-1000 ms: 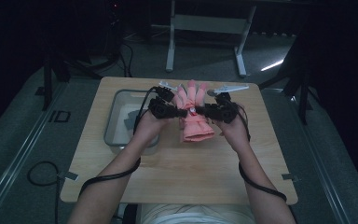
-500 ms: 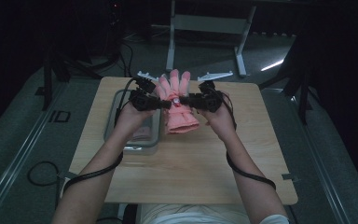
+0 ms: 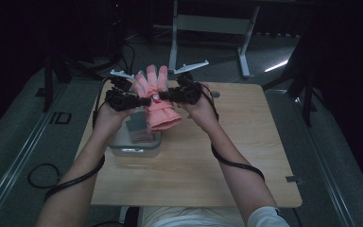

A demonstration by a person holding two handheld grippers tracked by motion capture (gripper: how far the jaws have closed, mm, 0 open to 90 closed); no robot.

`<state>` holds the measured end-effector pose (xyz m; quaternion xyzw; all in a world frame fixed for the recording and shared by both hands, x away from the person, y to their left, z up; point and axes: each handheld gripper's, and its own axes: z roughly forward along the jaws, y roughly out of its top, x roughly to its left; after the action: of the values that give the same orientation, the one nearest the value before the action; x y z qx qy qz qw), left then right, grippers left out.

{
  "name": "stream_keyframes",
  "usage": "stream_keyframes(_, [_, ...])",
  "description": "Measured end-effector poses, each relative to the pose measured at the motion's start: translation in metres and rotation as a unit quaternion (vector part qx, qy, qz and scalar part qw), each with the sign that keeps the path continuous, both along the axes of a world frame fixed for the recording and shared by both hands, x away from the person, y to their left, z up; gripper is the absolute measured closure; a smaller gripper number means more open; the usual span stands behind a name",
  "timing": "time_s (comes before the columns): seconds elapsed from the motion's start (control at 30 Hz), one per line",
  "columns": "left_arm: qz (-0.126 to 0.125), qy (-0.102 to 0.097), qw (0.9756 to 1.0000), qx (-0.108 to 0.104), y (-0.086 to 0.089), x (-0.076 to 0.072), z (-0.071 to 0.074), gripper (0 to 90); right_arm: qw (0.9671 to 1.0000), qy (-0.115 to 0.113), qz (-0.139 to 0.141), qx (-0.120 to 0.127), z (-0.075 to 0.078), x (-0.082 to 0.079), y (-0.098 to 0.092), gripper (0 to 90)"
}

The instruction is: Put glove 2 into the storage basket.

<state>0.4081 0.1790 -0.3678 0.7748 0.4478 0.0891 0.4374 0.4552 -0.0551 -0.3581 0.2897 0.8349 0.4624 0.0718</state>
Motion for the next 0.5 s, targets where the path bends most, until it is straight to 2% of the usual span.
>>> stream_keyframes(0.23, [0.034, 0.009, 0.9993, -0.007, 0.031, -0.004, -0.01, 76.6, 0.9994, 0.007, 0.028, -0.018, -0.005, 0.01, 0.039, 67.9])
stream_keyframes(0.4, [0.05, 0.014, 0.9986, -0.011, 0.042, -0.005, -0.02, 76.6, 0.9985, 0.017, 0.042, -0.031, -0.011, 0.016, 0.056, 67.9])
stream_keyframes(0.43, [0.058, 0.02, 0.998, -0.016, 0.048, -0.004, -0.026, 76.6, 0.9982, 0.019, 0.045, -0.033, -0.013, 0.018, 0.059, 67.9])
stream_keyframes(0.5, [0.061, 0.025, 0.9978, -0.013, 0.051, -0.003, -0.032, 76.6, 0.998, 0.022, 0.048, -0.035, -0.022, 0.021, 0.068, 67.8])
